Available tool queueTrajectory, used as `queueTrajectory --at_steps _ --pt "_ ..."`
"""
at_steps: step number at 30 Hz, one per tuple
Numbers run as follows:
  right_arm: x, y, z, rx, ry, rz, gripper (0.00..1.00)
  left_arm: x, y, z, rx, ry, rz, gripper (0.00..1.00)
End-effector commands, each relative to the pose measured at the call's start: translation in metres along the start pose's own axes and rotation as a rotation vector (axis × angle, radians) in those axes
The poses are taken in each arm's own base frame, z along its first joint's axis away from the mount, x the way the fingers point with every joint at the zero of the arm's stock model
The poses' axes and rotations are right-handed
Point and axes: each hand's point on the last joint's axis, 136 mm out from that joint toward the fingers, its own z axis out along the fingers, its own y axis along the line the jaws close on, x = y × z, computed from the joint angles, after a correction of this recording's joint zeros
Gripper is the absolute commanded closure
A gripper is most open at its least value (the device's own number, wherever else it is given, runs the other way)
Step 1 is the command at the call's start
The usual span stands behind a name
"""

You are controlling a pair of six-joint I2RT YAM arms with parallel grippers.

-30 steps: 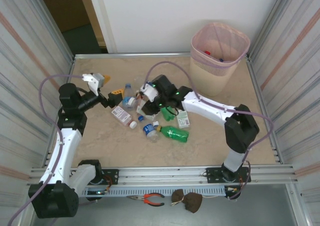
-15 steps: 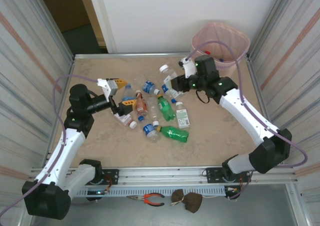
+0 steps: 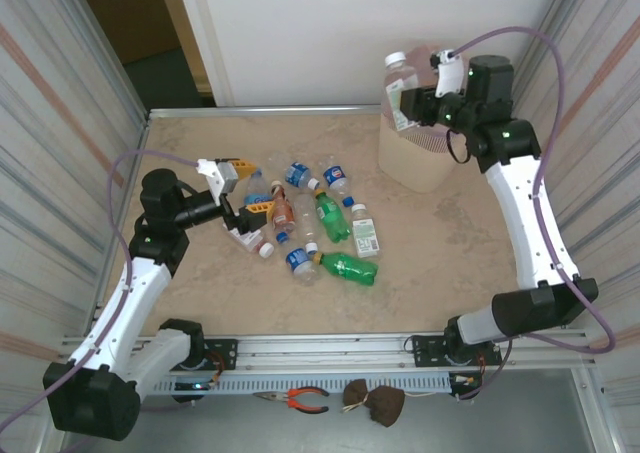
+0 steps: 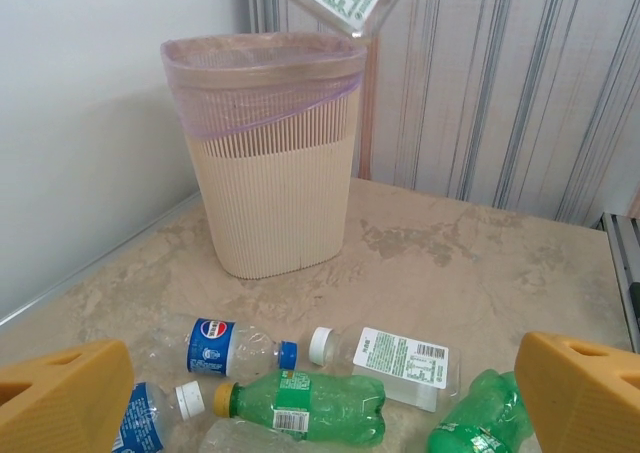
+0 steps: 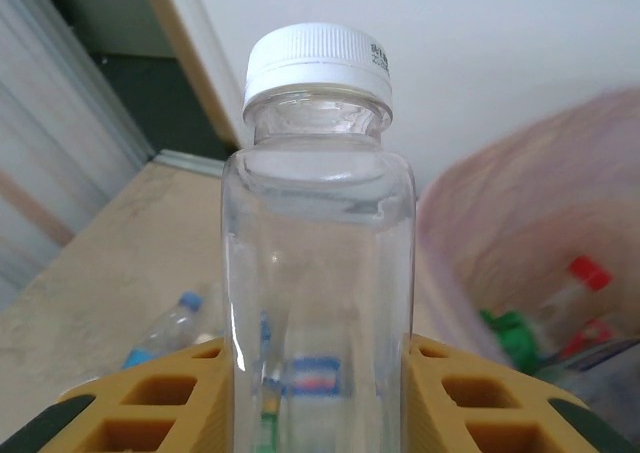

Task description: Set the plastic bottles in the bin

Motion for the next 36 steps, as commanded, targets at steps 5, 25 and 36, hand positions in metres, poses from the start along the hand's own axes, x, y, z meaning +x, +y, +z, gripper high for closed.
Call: queueTrajectory --at_steps 5,25,36 --pt "-0.004 -0.070 0.011 0.123 0.046 -0.172 0.64 -0.002 -0.001 0.000 -0.010 0.002 0.033 0.01" --pt "0.018 -0.164 0.109 0.369 0.371 -0.932 0.65 0.009 0.012 0.003 -0.066 0.031 0.022 0.01" --pt "0.047 -0.205 0.148 0.358 0.463 -1.034 0.65 0.015 0.014 0.008 -0.056 0.036 0.001 0.01"
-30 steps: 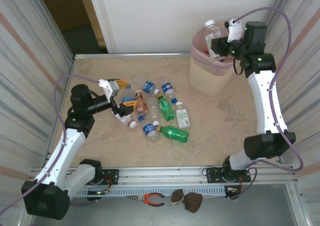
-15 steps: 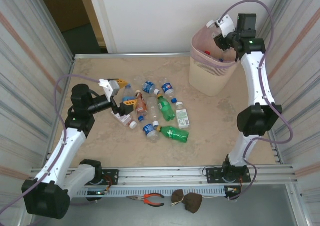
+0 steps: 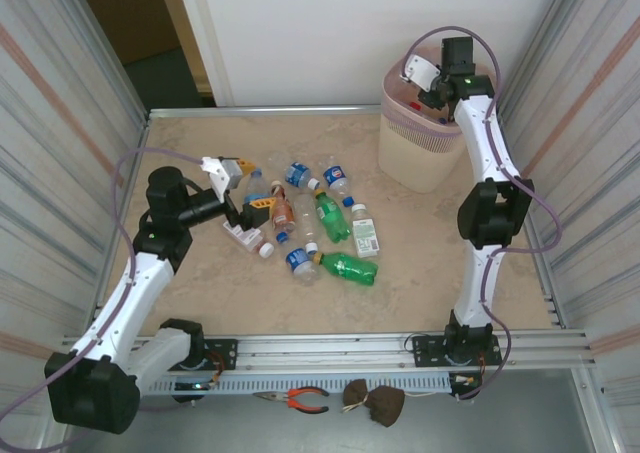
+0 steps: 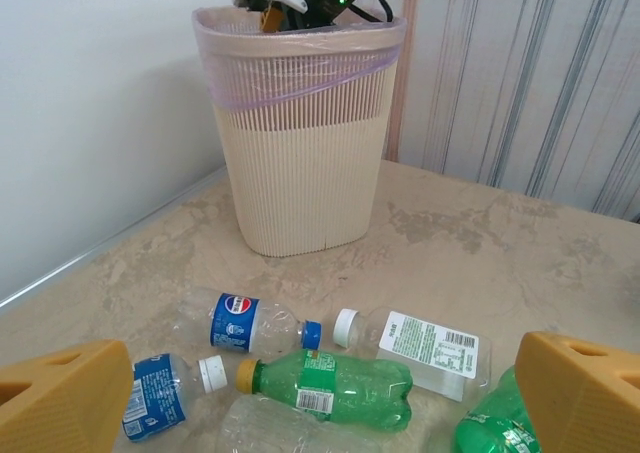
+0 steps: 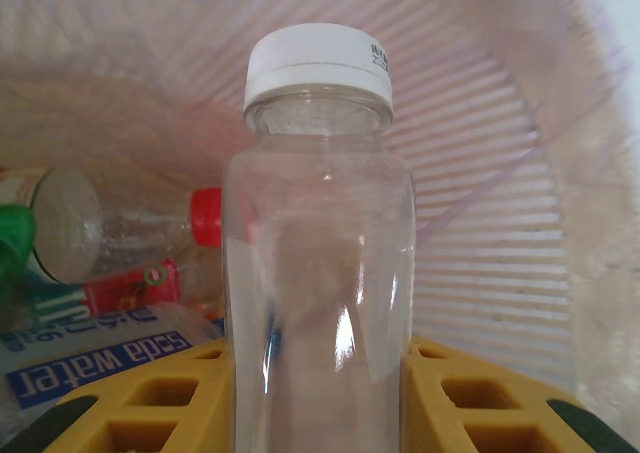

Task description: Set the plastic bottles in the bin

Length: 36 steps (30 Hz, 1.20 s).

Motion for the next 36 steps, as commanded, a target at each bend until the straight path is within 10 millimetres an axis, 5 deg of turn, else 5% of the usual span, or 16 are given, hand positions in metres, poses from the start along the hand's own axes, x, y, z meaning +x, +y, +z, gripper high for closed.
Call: queueTrajectory --at_steps 1,13,23,30,36 --pt "0.006 -0.019 0.006 0.053 0.001 -0.037 0.65 0.000 -0.001 0.001 0.000 -0.008 0.021 0.01" --pt "0.044 0.025 0.056 -0.078 0.025 0.015 0.64 0.001 -0.002 0.002 -0.004 0.001 0.029 0.01" --pt "0.063 0.055 0.079 -0.140 0.051 0.061 0.52 0.000 -0.006 0.003 0.005 -0.001 0.032 0.01" --pt "0.048 0.033 0.061 -0.081 0.021 0.079 0.30 -0.002 -0.007 0.002 0.004 -0.007 0.031 0.01" --pt "0.029 0.010 0.030 -0.027 -0.008 0.078 0.23 -0.004 -0.007 0.002 0.005 -0.011 0.029 0.01"
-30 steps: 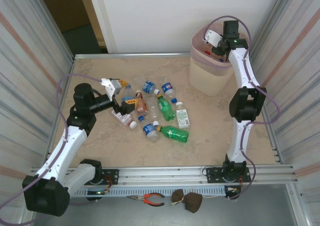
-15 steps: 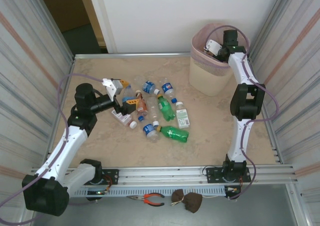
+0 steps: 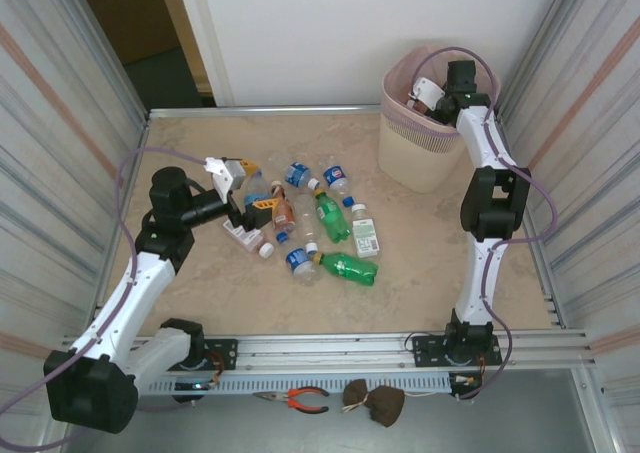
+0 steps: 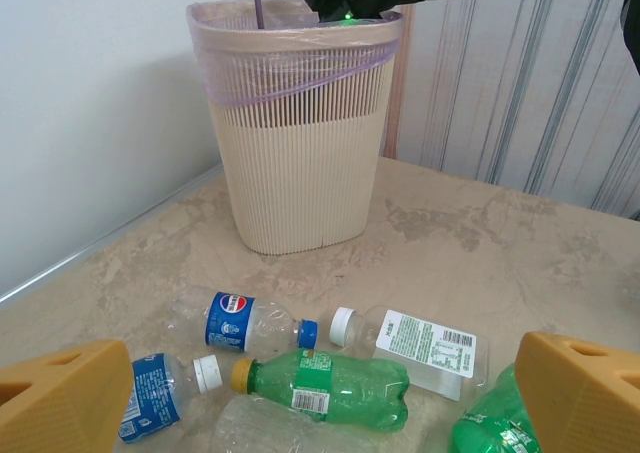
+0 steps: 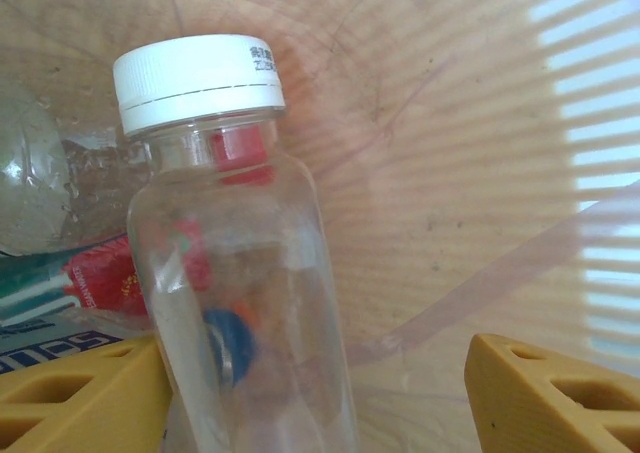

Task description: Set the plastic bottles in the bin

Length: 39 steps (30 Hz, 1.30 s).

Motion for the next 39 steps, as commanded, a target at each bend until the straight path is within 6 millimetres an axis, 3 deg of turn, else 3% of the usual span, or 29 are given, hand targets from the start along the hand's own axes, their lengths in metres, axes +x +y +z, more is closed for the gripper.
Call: queueTrajectory --at_steps 1,11,21,29,39 --pt "-0.030 -0.024 -0.046 0.061 -0.061 0.011 0.23 -0.006 -0.004 -0.003 0.001 -0.019 0.031 0.01" --pt "-0.065 -0.035 -0.108 0.099 -0.142 0.049 0.17 -0.008 -0.005 -0.003 -0.005 -0.022 0.032 0.01" --pt "-0.078 -0.036 -0.162 0.111 -0.144 0.196 0.17 -0.009 -0.002 -0.004 -0.025 -0.023 0.026 0.01" --pt "-0.087 -0.012 -0.204 0.030 -0.158 0.533 0.14 -0.010 0.000 -0.005 -0.037 -0.022 0.025 0.01" --pt "-0.095 0.054 -0.252 -0.116 -0.187 0.853 0.15 -0.006 0.005 -0.002 -0.054 -0.007 0.007 0.01"
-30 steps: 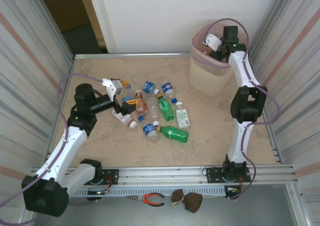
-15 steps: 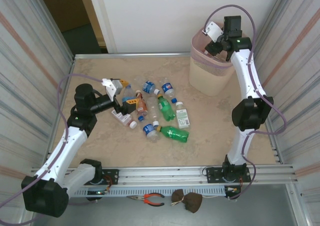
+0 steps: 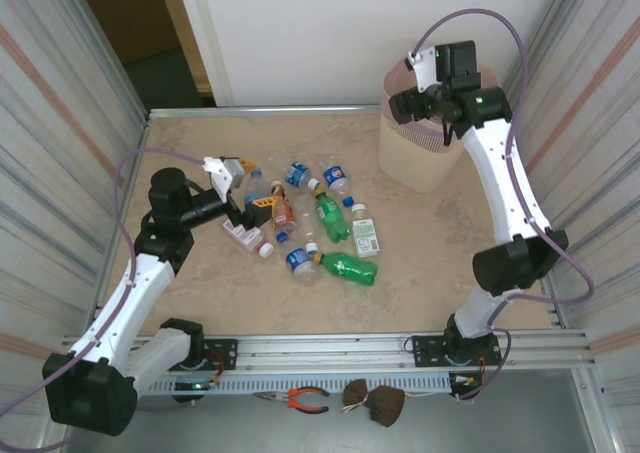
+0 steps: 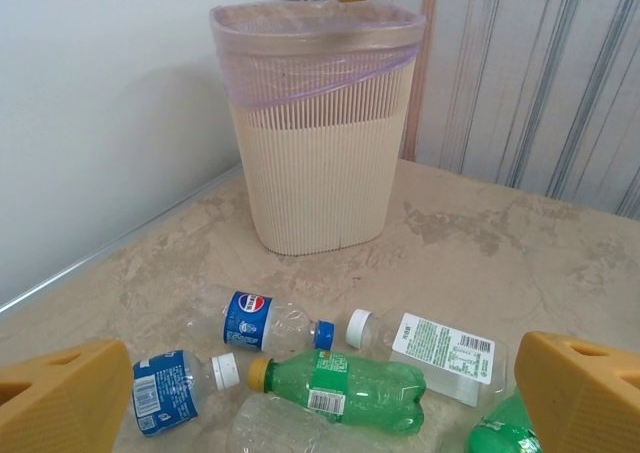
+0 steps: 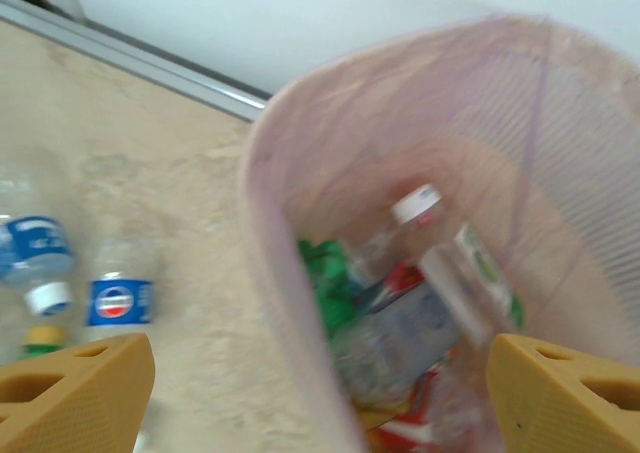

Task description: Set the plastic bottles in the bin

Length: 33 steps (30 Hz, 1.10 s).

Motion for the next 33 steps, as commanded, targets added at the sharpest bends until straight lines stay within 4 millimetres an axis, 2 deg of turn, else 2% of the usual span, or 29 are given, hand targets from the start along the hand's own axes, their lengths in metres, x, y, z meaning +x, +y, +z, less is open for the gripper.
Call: queueTrajectory --at_steps 1,2,7,11,16,21,33 --pt "0.013 0.015 -0.021 -0.040 0.000 0.204 0.16 -0.003 0.000 0.000 -0.012 -0.003 0.004 0.01" --pt "0.027 0.025 -0.018 -0.065 0.029 0.218 0.16 -0.002 0.001 0.000 -0.019 0.001 0.002 0.01" --pt "0.060 0.063 -0.024 -0.095 0.091 0.280 0.21 0.000 0.004 0.001 -0.028 0.007 -0.003 0.01" --pt "0.097 0.093 -0.020 -0.112 0.208 0.320 0.26 0.001 0.004 0.002 -0.028 0.010 -0.006 0.01" --pt "0.141 0.122 -0.010 -0.106 0.343 0.392 0.25 0.001 0.005 0.002 -0.028 0.011 -0.007 0.01" --pt "0.183 0.139 0.002 -0.089 0.482 0.383 0.29 0.000 0.005 0.003 -0.027 0.009 -0.012 0.01" --pt "0.248 0.167 0.042 -0.114 0.683 0.380 0.25 0.003 0.006 0.005 -0.017 0.016 -0.028 0.01"
